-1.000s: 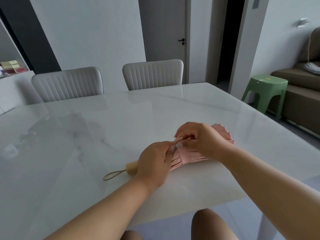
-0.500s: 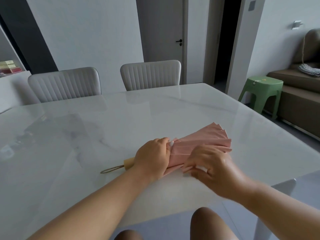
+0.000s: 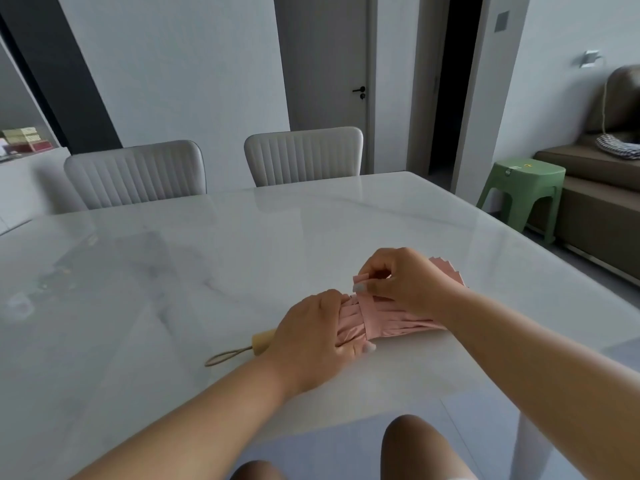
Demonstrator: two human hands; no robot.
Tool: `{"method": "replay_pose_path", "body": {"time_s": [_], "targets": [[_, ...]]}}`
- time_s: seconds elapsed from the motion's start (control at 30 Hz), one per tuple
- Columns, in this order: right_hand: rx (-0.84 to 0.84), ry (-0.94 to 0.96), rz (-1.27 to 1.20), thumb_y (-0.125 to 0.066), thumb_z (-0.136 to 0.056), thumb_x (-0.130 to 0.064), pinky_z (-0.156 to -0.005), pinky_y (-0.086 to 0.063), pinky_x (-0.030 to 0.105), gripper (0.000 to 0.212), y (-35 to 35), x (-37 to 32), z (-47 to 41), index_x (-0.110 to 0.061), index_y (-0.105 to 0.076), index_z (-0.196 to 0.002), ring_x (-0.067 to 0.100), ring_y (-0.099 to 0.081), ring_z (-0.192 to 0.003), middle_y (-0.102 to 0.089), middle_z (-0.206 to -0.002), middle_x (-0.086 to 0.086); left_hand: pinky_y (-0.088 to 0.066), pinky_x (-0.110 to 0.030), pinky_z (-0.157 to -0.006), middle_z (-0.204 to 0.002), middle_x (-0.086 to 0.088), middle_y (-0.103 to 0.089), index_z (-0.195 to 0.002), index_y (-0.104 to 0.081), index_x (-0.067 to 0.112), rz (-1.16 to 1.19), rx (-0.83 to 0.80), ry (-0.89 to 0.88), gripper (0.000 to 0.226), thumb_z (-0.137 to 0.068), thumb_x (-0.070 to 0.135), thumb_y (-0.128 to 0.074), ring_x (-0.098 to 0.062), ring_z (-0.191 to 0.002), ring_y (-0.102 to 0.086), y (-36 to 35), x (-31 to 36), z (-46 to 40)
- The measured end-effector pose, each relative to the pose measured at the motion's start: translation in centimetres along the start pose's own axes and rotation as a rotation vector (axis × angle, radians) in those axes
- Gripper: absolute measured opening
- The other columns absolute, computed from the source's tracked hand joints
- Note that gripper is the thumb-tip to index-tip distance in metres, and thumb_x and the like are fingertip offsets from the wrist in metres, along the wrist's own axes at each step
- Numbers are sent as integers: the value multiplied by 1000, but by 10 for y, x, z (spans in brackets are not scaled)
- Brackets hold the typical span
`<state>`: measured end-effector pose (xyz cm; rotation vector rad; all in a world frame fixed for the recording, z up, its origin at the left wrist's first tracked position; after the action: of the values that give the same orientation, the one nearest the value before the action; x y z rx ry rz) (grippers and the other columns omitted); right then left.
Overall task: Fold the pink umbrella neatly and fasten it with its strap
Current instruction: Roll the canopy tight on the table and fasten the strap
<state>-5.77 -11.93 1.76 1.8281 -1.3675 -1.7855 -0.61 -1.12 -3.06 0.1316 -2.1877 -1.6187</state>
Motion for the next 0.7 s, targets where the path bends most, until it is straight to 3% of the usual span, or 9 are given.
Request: {"method": "replay_pose_path", "body": {"time_s": [0.1, 0.23, 0.33, 0.43, 0.53, 0.6, 0.7], "targets": [[10, -2, -22, -71, -86, -25, -62, -40, 2, 10, 1, 2, 4, -15, -72, -85, -18, -56, -67, -64, -76, -22, -39, -22, -86, -118, 6, -55, -127, -43, 20, -1, -22, -7, 73, -74, 63, -69, -13, -107, -52, 2, 2, -1], [34, 3, -42, -70, -87, -27, -61, -41, 3, 7, 2, 2, 10, -20, -73, -87, -18, -56, -67, -65, -75, -21, -47, -30, -84, -113, 9, -54, -114, -42, 26, 126, -208, 35, 62, -71, 54, -77, -11, -100, -54, 1, -5, -6], [57, 14, -53, -70, -87, -28, -60, -42, 5, 4, 2, 3, 12, -25, -71, -84, -15, -57, -68, -65, -75, -21, -48, -31, -83, -113, 10, -55, -116, -39, 30, 130, -294, 29, 61, -74, 50, -77, -13, -99, -55, 1, -9, -10], [128, 72, -24, -70, -87, -23, -62, -41, 5, 9, 7, -4, 20, -29, -68, -80, -13, -55, -72, -63, -76, -21, -42, -28, -76, -109, 11, -50, -114, -39, 33, 90, -255, -34, 49, -80, 50, -70, -14, -96, -52, 4, -8, -15], [262, 332, 80, -69, -83, -22, -71, -40, 7, 4, 13, -30, 43, -22, -71, -79, -7, -54, -78, -60, -78, -21, -42, -24, -73, -99, 6, -51, -109, -43, 21, 185, -127, -82, 41, -84, 39, -71, -15, -88, -52, 15, -10, -26], [227, 445, 103, -66, -84, -31, -73, -45, 16, 18, 0, -33, 58, -16, -73, -78, 2, -56, -78, -66, -78, -12, -39, -18, -62, -87, 8, -54, -105, -45, 15, 339, -19, 22, 39, -84, 34, -73, -8, -74, -52, 27, -30, -38], [193, 461, 70, -64, -87, -32, -70, -51, 28, 24, -11, -23, 66, -12, -74, -79, 12, -59, -77, -68, -77, -3, -37, -28, -59, -79, 2, -51, -96, -43, 11, 425, 67, 141, 43, -83, 39, -74, -14, -67, -43, 38, -60, -53]]}}
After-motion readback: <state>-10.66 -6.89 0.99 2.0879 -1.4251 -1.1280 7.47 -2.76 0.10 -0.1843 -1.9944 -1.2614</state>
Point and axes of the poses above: each hand's wrist, its own z-axis away from the middle knuckle, its own y-axis out of the back of the hand, x = y × z, the point moved 10 cm from there along -z, towards the middle knuckle
